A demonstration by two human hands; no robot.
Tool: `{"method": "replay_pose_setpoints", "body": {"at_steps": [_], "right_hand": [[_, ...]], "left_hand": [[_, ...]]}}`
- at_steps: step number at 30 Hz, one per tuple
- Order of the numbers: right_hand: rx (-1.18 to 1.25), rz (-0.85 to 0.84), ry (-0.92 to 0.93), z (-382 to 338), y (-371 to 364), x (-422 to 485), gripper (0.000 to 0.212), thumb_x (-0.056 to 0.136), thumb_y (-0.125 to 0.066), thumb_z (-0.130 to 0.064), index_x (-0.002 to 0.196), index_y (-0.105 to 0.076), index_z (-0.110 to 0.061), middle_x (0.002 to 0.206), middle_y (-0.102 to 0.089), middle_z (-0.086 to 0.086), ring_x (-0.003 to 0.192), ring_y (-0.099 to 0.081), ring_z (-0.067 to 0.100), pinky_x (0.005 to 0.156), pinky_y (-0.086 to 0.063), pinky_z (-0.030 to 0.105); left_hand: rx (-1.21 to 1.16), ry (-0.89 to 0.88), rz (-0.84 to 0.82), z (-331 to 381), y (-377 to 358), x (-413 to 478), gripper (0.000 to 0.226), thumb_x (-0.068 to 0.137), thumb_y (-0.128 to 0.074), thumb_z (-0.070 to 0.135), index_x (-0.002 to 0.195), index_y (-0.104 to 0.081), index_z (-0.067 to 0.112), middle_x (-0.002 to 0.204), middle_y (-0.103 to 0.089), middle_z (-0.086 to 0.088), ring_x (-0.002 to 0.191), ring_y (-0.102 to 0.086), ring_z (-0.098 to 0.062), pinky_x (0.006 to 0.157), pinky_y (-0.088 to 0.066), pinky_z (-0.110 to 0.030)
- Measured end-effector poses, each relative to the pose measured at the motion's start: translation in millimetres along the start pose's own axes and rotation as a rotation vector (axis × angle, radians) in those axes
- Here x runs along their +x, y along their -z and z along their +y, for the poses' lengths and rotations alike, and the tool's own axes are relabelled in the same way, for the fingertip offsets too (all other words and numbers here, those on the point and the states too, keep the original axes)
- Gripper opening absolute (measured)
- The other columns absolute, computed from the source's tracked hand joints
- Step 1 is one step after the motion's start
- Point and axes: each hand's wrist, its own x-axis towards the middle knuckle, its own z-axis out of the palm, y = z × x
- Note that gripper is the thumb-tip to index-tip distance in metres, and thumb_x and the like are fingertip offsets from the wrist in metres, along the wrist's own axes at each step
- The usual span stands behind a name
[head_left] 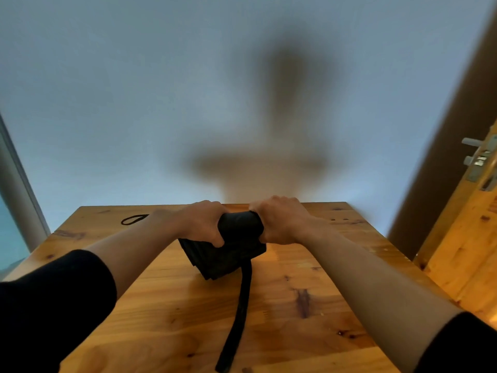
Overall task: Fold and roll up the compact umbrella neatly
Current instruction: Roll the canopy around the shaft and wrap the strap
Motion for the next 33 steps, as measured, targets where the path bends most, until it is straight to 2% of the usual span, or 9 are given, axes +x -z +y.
{"method": "replay_pose_setpoints", "body": {"at_steps": [3, 6, 10, 13, 16, 19, 22, 28, 33], "right_hand": [[0.156, -0.140, -0.082, 6, -1, 1, 0.029, 0.072, -0.079, -0.026, 0.096, -0.063, -0.025, 0.087, -0.065, -0.003, 0.079, -0.063, 0.018, 0.069, -0.055, 0.034], [0.238, -0.223, -0.088, 8, -4, 1, 0.035, 0.070, -0.081, -0.025, 0.099, -0.062, -0.025, 0.091, -0.067, -0.002, 0.084, -0.065, 0.019, 0.079, -0.059, 0.042], [-0.074, -0.039, 0.008, 6, -4, -4, 0.052, 0.077, -0.077, -0.036, 0.119, -0.048, -0.024, 0.104, -0.062, -0.002, 0.090, -0.060, 0.020, 0.075, -0.053, 0.037], [-0.235, 0.104, 0.102, 3, -9, -7, 0.046, 0.083, -0.072, -0.037, 0.120, -0.049, -0.021, 0.101, -0.064, 0.001, 0.084, -0.062, 0.020, 0.066, -0.045, 0.031], [0.003, -0.057, 0.024, 4, -5, -7, 0.032, 0.079, -0.076, -0.032, 0.103, -0.058, -0.022, 0.091, -0.065, -0.003, 0.080, -0.061, 0.017, 0.062, -0.044, 0.027], [0.244, -0.250, -0.046, 8, -3, -5, 0.033, 0.074, -0.081, -0.024, 0.101, -0.062, -0.021, 0.090, -0.067, 0.000, 0.080, -0.065, 0.017, 0.071, -0.057, 0.031], [0.278, -0.324, -0.072, 10, -5, -3, 0.039, 0.072, -0.083, -0.022, 0.103, -0.060, -0.022, 0.096, -0.066, 0.001, 0.087, -0.064, 0.019, 0.077, -0.057, 0.035], [-0.115, 0.060, 0.104, 4, -17, -8, 0.048, 0.080, -0.074, -0.037, 0.119, -0.049, -0.023, 0.101, -0.064, -0.002, 0.087, -0.062, 0.018, 0.075, -0.054, 0.034], [0.192, -0.211, -0.017, 6, -9, -3, 0.038, 0.072, -0.082, -0.024, 0.102, -0.060, -0.022, 0.092, -0.067, -0.001, 0.083, -0.064, 0.017, 0.076, -0.058, 0.036]], "left_hand": [[0.205, -0.062, 0.124, 4, -7, -4, 0.038, 0.076, -0.074, 0.035, 0.106, -0.054, 0.024, 0.086, -0.055, 0.009, 0.078, -0.056, -0.013, 0.057, -0.038, -0.022], [0.143, -0.105, 0.108, 1, -13, -2, 0.026, 0.076, -0.073, 0.030, 0.091, -0.052, 0.026, 0.086, -0.060, 0.006, 0.073, -0.059, -0.013, 0.056, -0.040, -0.020], [-0.169, -0.104, 0.015, -6, -7, 2, 0.023, 0.072, -0.073, 0.015, 0.092, -0.062, 0.019, 0.076, -0.068, -0.002, 0.062, -0.066, -0.011, 0.055, -0.047, -0.020], [-0.211, -0.085, -0.060, -7, -2, 1, 0.026, 0.074, -0.073, 0.016, 0.097, -0.062, 0.020, 0.078, -0.067, 0.002, 0.062, -0.065, -0.007, 0.056, -0.047, -0.017], [-0.017, -0.099, -0.010, -3, -6, -2, 0.030, 0.074, -0.076, 0.024, 0.086, -0.049, 0.033, 0.085, -0.060, 0.009, 0.074, -0.059, -0.009, 0.059, -0.040, -0.018], [0.246, -0.155, 0.128, 1, -13, -4, 0.034, 0.075, -0.074, 0.034, 0.095, -0.047, 0.032, 0.094, -0.059, 0.009, 0.082, -0.055, -0.011, 0.063, -0.040, -0.021], [0.188, -0.177, 0.126, 1, -18, -5, 0.022, 0.076, -0.072, 0.027, 0.091, -0.057, 0.023, 0.085, -0.063, 0.004, 0.074, -0.057, -0.012, 0.066, -0.050, -0.027], [-0.194, -0.079, -0.090, -4, -4, -6, 0.018, 0.074, -0.073, 0.012, 0.082, -0.059, 0.021, 0.067, -0.062, 0.006, 0.050, -0.060, -0.002, 0.050, -0.045, -0.013], [0.130, -0.116, 0.047, -7, -13, -6, 0.037, 0.072, -0.077, 0.031, 0.100, -0.054, 0.024, 0.088, -0.056, 0.010, 0.077, -0.052, -0.008, 0.062, -0.041, -0.020]]}}
